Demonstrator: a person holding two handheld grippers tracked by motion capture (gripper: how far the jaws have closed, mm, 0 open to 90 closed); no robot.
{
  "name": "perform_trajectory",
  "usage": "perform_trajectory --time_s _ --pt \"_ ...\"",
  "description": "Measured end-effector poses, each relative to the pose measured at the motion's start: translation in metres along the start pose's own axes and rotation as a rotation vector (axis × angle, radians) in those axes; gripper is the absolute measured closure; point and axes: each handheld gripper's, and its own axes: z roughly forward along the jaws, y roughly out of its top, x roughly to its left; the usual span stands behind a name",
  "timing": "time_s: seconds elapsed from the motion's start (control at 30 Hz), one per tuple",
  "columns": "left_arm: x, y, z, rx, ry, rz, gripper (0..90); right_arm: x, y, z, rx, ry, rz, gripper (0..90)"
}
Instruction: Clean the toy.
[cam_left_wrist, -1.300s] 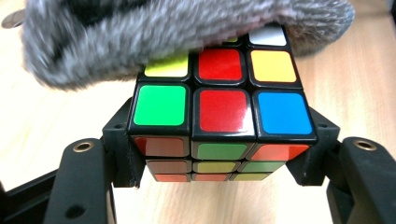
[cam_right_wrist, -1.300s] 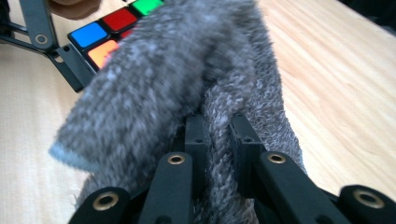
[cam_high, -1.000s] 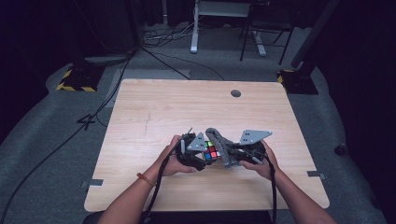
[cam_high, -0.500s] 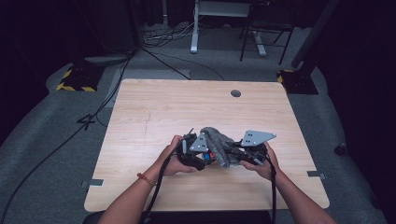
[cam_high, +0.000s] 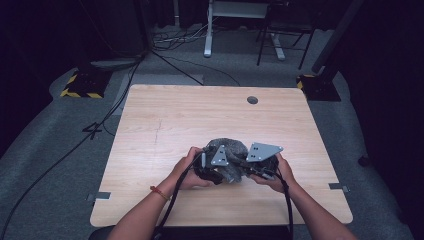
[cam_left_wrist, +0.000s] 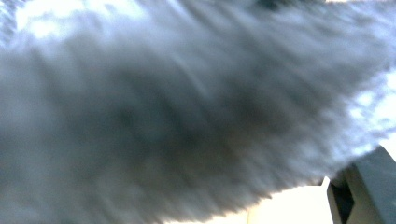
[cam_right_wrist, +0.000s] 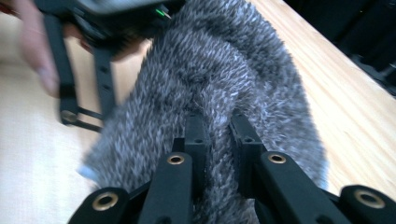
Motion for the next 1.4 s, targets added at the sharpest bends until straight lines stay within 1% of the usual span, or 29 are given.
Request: perform_trajectory --time_s 0.03,0.07,0.1,0.17,0.23,0.27,0.3,0.37,0.4,0.43,0.47,0.53,0.57,0.6,0.63,0.73,0.83,0.87,0.97,1.0,1.03,1.07,1.13,1.17,1.23,1.27,1.33,1.37,1.4 --pt "0.001 -0.001 -0.002 -0.007 -0.002 -0.006 34.0 -0.008 -0.005 -0.002 0.009 -0.016 0.027 80.5" --pt "0.002 -0.001 -0.004 -0.026 -0.013 -0.016 34.0 -0.01 -0.007 -0.002 0.016 -0.026 0.036 80.5" --pt "0.003 -0.002 -0.006 -0.04 -0.017 -0.021 34.0 -0.015 -0.012 -0.003 0.024 -0.035 0.058 80.5" --pt "0.005 -0.002 -0.012 -0.075 -0.023 -0.033 34.0 -0.021 -0.02 -0.003 0.033 -0.031 0.094 80.6" --pt "0.008 -0.002 -0.016 -0.1 -0.034 -0.043 34.0 -0.025 -0.026 -0.003 0.038 -0.024 0.118 80.6" --pt "0.008 -0.002 -0.018 -0.12 -0.044 -0.048 34.0 -0.027 -0.029 -0.002 0.031 -0.008 0.138 80.6" --pt "0.008 -0.003 -0.019 -0.133 -0.047 -0.056 34.0 -0.028 -0.03 -0.002 0.02 0.01 0.149 80.5" --pt "0.007 -0.002 -0.019 -0.13 -0.05 -0.047 34.0 -0.028 -0.03 -0.002 0.006 0.03 0.156 80.5" --pt "0.007 -0.002 -0.019 -0.134 -0.053 -0.045 34.0 -0.026 -0.03 -0.002 -0.011 0.057 0.162 80.6" --pt "0.006 -0.002 -0.019 -0.14 -0.057 -0.049 34.0 -0.025 -0.029 -0.001 -0.017 0.068 0.164 80.6" --pt "0.006 -0.002 -0.019 -0.139 -0.054 -0.049 33.9 -0.023 -0.028 -0.001 -0.022 0.075 0.161 80.7" --pt "0.006 -0.002 -0.019 -0.14 -0.052 -0.042 33.9 -0.021 -0.027 0.0 -0.031 0.074 0.159 80.7" --pt "0.008 -0.004 -0.022 -0.161 -0.067 -0.059 33.9 -0.021 -0.027 -0.002 -0.053 0.082 0.172 80.9" --pt "0.008 -0.004 -0.022 -0.161 -0.067 -0.059 33.9 -0.021 -0.027 -0.002 -0.053 0.082 0.172 80.9" --pt "0.008 -0.004 -0.021 -0.155 -0.063 -0.058 33.9 -0.022 -0.025 -0.005 -0.09 0.1 0.19 80.9" --pt "0.008 -0.004 -0.02 -0.151 -0.065 -0.054 33.8 -0.02 -0.022 -0.008 -0.109 0.094 0.179 80.9" --pt "0.008 -0.004 -0.02 -0.148 -0.066 -0.057 33.9 -0.02 -0.022 -0.009 -0.123 0.101 0.187 80.9" --pt "0.007 -0.004 -0.018 -0.133 -0.053 -0.049 33.8 -0.021 -0.022 -0.009 -0.126 0.105 0.186 80.9" --pt "0.006 -0.003 -0.016 -0.117 -0.05 -0.044 33.1 -0.02 -0.022 -0.009 -0.143 0.111 0.189 81.0" --pt "0.003 -0.001 -0.012 -0.088 -0.044 -0.025 33.1 -0.018 -0.02 -0.009 -0.158 0.133 0.181 81.0" --pt "0.001 -0.001 -0.009 -0.073 -0.035 -0.016 33.1 -0.016 -0.018 -0.009 -0.163 0.136 0.174 81.1" --pt "0.0 -0.001 -0.007 -0.067 -0.031 -0.009 33.1 -0.014 -0.015 -0.009 -0.16 0.13 0.162 81.1" --pt "0.0 -0.001 -0.007 -0.068 -0.03 -0.01 33.3 -0.012 -0.012 -0.008 -0.145 0.114 0.143 81.0" --pt "0.004 -0.002 -0.008 -0.083 -0.038 -0.022 33.4 -0.013 -0.011 -0.008 -0.146 0.11 0.151 81.0" --pt "0.004 0.0 -0.011 -0.086 -0.023 -0.016 33.6 -0.016 -0.012 -0.009 -0.144 0.108 0.161 81.0" --pt "0.004 0.0 -0.013 -0.095 -0.021 -0.016 33.6 -0.018 -0.012 -0.011 -0.133 0.107 0.164 81.0" --pt "0.007 0.0 -0.019 -0.121 -0.021 -0.03 33.7 -0.023 -0.015 -0.012 -0.095 0.08 0.157 81.0" --pt "0.007 0.0 -0.019 -0.121 -0.021 -0.03 33.7 -0.025 -0.019 -0.011 -0.082 0.08 0.171 81.0" --pt "0.007 -0.001 -0.023 -0.126 -0.01 -0.03 33.7 -0.027 -0.022 -0.01 -0.073 0.088 0.186 81.0"
